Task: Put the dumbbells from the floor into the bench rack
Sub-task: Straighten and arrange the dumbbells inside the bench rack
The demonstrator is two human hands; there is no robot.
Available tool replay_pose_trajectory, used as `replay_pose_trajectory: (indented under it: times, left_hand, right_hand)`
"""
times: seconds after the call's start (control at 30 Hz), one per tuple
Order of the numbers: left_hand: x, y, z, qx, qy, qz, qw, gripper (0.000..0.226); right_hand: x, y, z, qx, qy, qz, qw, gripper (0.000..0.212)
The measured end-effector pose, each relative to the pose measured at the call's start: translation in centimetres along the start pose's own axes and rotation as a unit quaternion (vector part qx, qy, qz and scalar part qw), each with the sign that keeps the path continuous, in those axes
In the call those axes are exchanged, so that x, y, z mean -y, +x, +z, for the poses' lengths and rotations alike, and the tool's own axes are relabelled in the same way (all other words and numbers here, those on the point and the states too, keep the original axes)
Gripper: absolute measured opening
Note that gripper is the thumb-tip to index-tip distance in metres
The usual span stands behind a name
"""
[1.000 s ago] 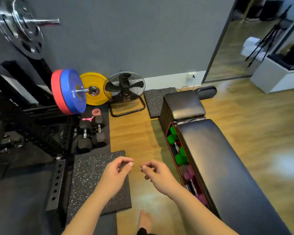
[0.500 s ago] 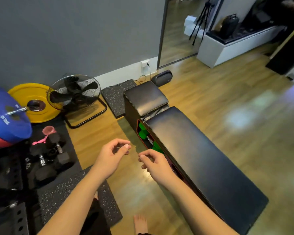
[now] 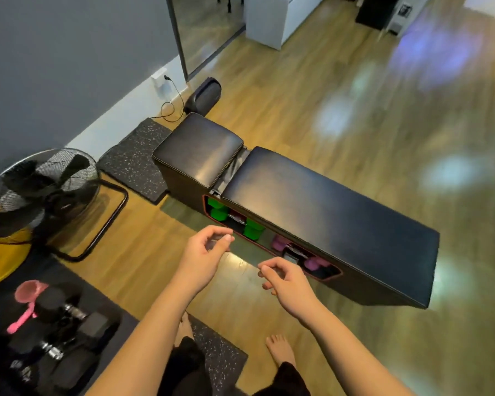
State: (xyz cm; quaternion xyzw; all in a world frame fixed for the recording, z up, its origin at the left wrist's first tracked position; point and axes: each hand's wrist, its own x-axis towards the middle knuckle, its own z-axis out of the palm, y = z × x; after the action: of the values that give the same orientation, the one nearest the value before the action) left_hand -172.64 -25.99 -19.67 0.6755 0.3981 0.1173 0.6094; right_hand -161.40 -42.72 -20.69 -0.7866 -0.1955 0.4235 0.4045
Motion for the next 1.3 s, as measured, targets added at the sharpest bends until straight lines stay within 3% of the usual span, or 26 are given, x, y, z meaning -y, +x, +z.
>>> replay_pose_trajectory:
  times: [0.17,0.3,0.43,0.57,0.7,0.73,0.87,0.97,1.1,1.2,1.3]
  left_hand:
    - [2.2,3.6,2.0,0.095,0.047,-0.005,0.994,0.01]
    - [4.7,5.6,6.5,0.156,0.108,-0.012,0.982,0.011]
    - [11.3,9.2,12.3,0.191,0.146,-0.048,0.969,0.02]
    - [20.2,16.3,18.9,0.222,0.215,-0.039,0.95,0.01]
    - [30.0,24.4,25.8,0.193,0.286,0.01,0.939,0.041]
    - [32.0,26.1,27.3,0.178,0.305,0.012,0.936,0.051]
    - [37.5,30.6,32.3,0.131,0.383,0.026,0.914,0.084]
    - [39.8,32.5,34.6,0.094,0.342,0.074,0.932,0.082]
    - [40.6,33.8,35.8,0.106,0.415,0.163,0.889,0.063]
    - [40.4,35.0,35.6,0.146,0.472,0.164,0.854,0.056]
    - [40.2,35.6,35.7,0.172,0.479,0.151,0.847,0.059]
  right_hand:
    - [-2.0,0.8,-0.2,-0.103,0.049,0.047,0.992,0.013]
    - [-7.4,2.5,-1.6,-0.171,0.091,0.083,0.978,0.013]
    - [-16.4,7.2,-2.4,-0.198,0.133,0.128,0.963,0.014]
    - [-27.8,14.9,-2.6,-0.261,0.113,0.164,0.945,0.017]
    - [-38.8,23.6,-2.4,-0.335,0.047,0.126,0.933,0.006]
    - [-41.1,25.7,-2.5,-0.36,0.037,0.122,0.924,0.011]
    - [-47.0,31.2,-3.1,-0.465,-0.018,0.143,0.873,0.07]
    - [-49.3,32.5,-3.1,-0.485,-0.093,0.155,0.856,0.105]
    - [-51.2,34.0,-4.7,-0.497,-0.08,0.103,0.858,0.118]
    - [-51.0,35.6,-6.2,-0.465,-0.102,0.089,0.875,0.123]
    - [-50.6,36.6,-6.6,-0.448,-0.13,0.104,0.878,0.121]
